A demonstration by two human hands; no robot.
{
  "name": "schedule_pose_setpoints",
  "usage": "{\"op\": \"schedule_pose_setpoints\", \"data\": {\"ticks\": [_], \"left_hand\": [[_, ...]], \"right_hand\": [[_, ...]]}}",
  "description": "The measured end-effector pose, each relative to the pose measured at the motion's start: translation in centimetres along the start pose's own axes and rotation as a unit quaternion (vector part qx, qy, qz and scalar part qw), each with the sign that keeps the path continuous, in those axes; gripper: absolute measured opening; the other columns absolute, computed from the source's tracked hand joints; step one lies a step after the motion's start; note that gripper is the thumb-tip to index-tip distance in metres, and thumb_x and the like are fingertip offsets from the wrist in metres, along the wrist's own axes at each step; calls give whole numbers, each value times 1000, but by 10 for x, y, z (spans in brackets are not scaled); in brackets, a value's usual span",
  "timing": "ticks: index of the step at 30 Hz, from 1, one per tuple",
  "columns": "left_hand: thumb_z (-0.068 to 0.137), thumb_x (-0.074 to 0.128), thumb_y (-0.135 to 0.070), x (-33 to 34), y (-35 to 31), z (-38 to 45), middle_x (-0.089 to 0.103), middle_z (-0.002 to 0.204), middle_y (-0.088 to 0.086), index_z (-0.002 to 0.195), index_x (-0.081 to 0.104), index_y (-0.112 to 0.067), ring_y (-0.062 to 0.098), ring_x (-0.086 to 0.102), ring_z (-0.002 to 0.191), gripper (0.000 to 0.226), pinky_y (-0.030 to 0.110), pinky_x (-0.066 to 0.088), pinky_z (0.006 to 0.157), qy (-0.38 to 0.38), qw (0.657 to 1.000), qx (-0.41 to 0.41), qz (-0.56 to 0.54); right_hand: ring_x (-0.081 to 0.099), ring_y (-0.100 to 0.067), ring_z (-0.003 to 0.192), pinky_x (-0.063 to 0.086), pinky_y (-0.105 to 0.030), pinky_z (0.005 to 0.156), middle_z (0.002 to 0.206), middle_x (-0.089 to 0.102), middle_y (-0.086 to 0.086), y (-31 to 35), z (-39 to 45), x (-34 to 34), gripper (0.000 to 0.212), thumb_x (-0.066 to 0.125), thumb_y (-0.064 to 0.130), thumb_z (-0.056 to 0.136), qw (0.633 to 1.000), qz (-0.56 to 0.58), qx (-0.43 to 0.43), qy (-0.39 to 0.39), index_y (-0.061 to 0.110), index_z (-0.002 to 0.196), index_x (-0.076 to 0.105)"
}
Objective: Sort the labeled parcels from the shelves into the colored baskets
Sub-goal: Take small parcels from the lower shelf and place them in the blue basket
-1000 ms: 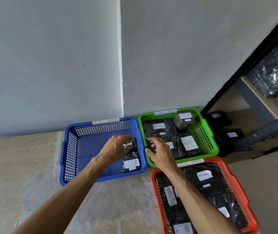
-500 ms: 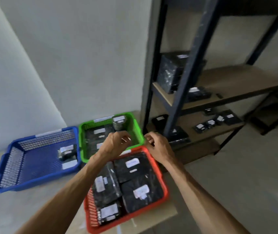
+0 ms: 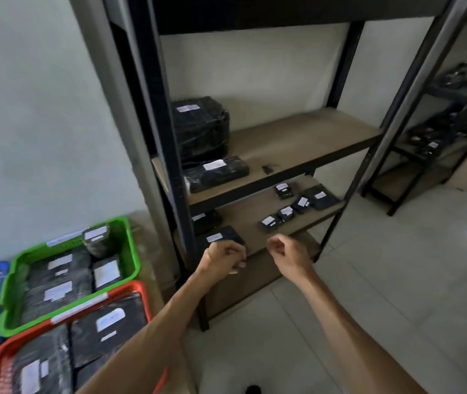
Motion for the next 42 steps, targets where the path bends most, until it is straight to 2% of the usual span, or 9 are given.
{"op": "schedule_pose_setpoints", "data": {"ticks": [8, 16, 19, 22, 25, 30, 34, 38, 42], "left_hand": [[96, 59, -7, 112, 28, 163, 74, 102, 22, 99, 70, -3, 32, 75, 95, 12, 43, 61, 87, -24, 973, -165, -159], [93, 60, -4, 178, 86, 285, 69, 99, 26, 106, 64, 6, 24, 73, 67, 17, 29, 59, 56, -105, 931, -269, -221], [93, 62, -10, 192, 99, 322, 71, 95, 20, 117, 60, 2, 21, 69, 70, 27, 30, 59, 58, -136, 935, -263, -196], [96, 59, -12, 205, 108, 353, 62, 87, 7, 121, 61, 4, 22, 63, 82, 30, 35, 56, 80, -159, 937, -260, -171], [93, 66, -29, 209, 114, 381, 63, 124, 14, 130, 57, 0, 33, 59, 118, 47, 40, 49, 103, -236, 935, -255, -76], [89, 71, -40, 221, 134, 417, 63, 127, 15, 124, 60, -5, 31, 60, 119, 51, 37, 48, 101, -304, 918, -255, -9], [75, 85, -34, 217, 164, 433, 71, 115, 14, 116, 67, -4, 28, 68, 104, 54, 31, 55, 87, -363, 894, -249, -77], [71, 88, -7, 213, 185, 439, 74, 102, 17, 110, 67, -1, 26, 73, 87, 45, 33, 64, 68, -357, 869, -160, -303], [77, 81, -3, 206, 176, 423, 75, 107, 15, 110, 70, -5, 24, 74, 95, 35, 30, 61, 75, -317, 861, -58, -393]], "right_hand": [[69, -16, 87, 56, -32, 83, 91, 71, 6, -140, 140, -15, 7, 66, 14, 92, 998, 18, 49, 36, 20, 96, 70], [64, -17, 91, 45, -21, 76, 96, 68, 3, -245, 253, 12, 12, 61, 15, 95, 993, 13, 73, 89, 21, 102, 70], [59, -13, 84, 42, -20, 70, 97, 68, 3, -263, 291, 21, 15, 59, 19, 98, 993, -27, 41, 107, 19, 107, 70], [66, -19, 89, 50, -27, 74, 101, 74, 0, -279, 324, 33, 14, 61, 18, 95, 992, -38, 10, 118, 19, 104, 72], [70, -21, 97, 54, -31, 86, 102, 75, 0, -291, 356, 51, 11, 64, 13, 92, 989, -36, -33, 140, 18, 98, 72], [64, -9, 87, 45, -15, 74, 101, 72, 2, -306, 397, 82, 14, 61, 14, 96, 980, -29, -112, 164, 13, 106, 71], [57, -2, 76, 43, -5, 65, 93, 67, 9, -317, 413, 100, 12, 62, 17, 97, 977, -5, -161, 140, 16, 105, 70], [54, 2, 68, 37, 1, 57, 90, 65, 8, -328, 418, 110, 13, 64, 24, 97, 980, 30, -184, 72, 16, 105, 69], [58, 4, 77, 42, -6, 70, 98, 66, 6, -326, 413, 117, 31, 63, 38, 97, 976, 81, -197, 38, 15, 118, 65]]}}
Point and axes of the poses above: each hand's wrist, its own z-axis towards the middle knuckle, its own x-axis out of the palm, y = z × x, the point moved 6 cm from there along z, towards the middle knuckle
